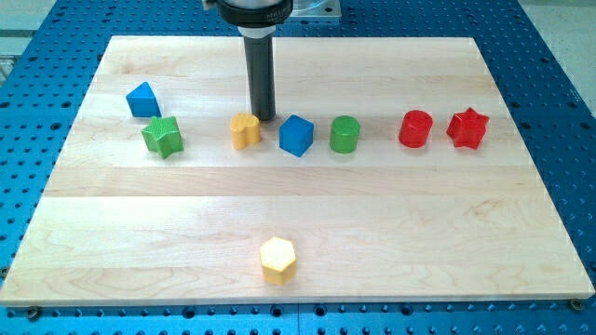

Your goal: Adjust the yellow heart to the left of the blue cube

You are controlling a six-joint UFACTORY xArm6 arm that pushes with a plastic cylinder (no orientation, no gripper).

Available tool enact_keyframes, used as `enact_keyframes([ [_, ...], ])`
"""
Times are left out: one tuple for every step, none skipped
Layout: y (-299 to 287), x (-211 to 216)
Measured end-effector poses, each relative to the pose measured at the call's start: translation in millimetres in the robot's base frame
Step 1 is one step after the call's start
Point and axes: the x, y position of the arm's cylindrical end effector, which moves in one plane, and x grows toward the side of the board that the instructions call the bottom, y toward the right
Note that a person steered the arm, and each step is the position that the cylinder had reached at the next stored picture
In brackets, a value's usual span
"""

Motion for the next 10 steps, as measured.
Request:
enact_keyframes([
  [1,0],
  [1,0],
  [1,0],
  [1,0],
  [0,-6],
  [0,2],
  [0,2],
  [-1,4],
  [-8,28],
  [-13,-13],
])
